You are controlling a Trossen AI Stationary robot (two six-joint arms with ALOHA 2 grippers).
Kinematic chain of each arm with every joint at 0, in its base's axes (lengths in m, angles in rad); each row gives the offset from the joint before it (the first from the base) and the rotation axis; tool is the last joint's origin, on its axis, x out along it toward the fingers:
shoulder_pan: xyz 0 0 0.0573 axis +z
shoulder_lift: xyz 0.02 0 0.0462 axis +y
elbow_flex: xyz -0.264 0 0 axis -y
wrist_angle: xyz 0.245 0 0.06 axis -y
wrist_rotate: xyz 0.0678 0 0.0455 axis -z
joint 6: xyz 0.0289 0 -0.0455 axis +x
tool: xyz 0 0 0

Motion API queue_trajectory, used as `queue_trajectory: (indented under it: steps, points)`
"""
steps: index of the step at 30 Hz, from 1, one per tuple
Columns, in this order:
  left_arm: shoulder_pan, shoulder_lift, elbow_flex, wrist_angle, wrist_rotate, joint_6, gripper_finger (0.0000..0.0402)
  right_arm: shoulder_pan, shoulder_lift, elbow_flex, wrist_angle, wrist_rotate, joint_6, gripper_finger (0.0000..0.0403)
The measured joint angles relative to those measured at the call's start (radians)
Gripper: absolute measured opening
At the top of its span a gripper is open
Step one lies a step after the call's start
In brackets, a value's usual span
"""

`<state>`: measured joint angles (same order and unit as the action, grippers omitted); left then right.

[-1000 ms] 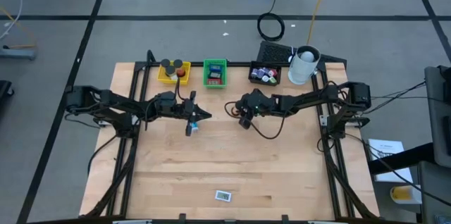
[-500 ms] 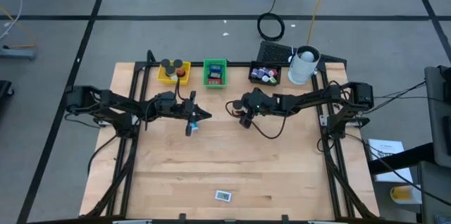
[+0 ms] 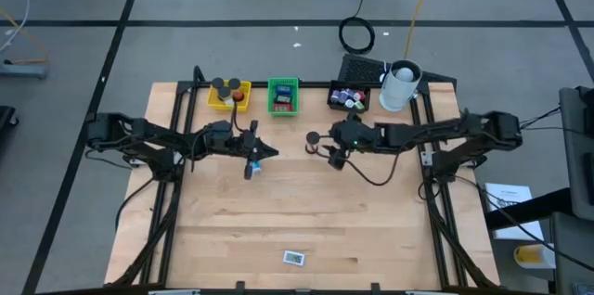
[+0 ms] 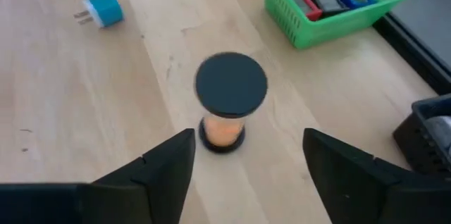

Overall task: Pick & Place Office items
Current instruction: Put the orange sand timer in the yellow bin

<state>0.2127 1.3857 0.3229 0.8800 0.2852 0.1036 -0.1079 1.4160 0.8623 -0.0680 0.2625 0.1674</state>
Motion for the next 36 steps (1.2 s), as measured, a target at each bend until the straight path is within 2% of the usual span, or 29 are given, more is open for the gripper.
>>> queue_trajectory:
  steps: [5, 13, 18, 23, 27, 31, 36]
  points:
    - [-0.005, 0.0, 0.0, -0.023, -0.009, 0.001, 0.0031, 0.038, -0.043, -0.101, 0.055, -0.001, 0.027, 0.0213]
    - [-0.095, 0.007, 0.066, -0.146, -0.178, -0.007, 0.0031, 0.065, -0.075, -0.4, 0.482, -0.003, 0.046, 0.012]
    - [-0.131, 0.008, 0.14, -0.215, -0.219, -0.012, 0.0031, 0.064, -0.077, -0.519, 0.709, -0.003, -0.001, 0.0074]
    - [-0.143, 0.008, 0.169, -0.231, -0.268, -0.023, 0.0031, 0.064, -0.078, -0.592, 0.895, -0.003, -0.039, 0.0038]
    - [-0.143, 0.013, 0.163, -0.225, -0.26, -0.039, 0.003, 0.064, -0.078, -0.617, 0.971, -0.002, -0.049, 0.0014]
    - [-0.143, 0.091, 0.183, -0.185, -0.232, -0.067, 0.003, 0.064, -0.077, -0.618, 1.01, -0.002, -0.06, 0.0002]
    - [-0.143, 0.237, 0.27, -0.177, -0.238, -0.08, 0.0031, 0.064, -0.077, -0.616, 1.015, -0.003, -0.06, 0.0005]
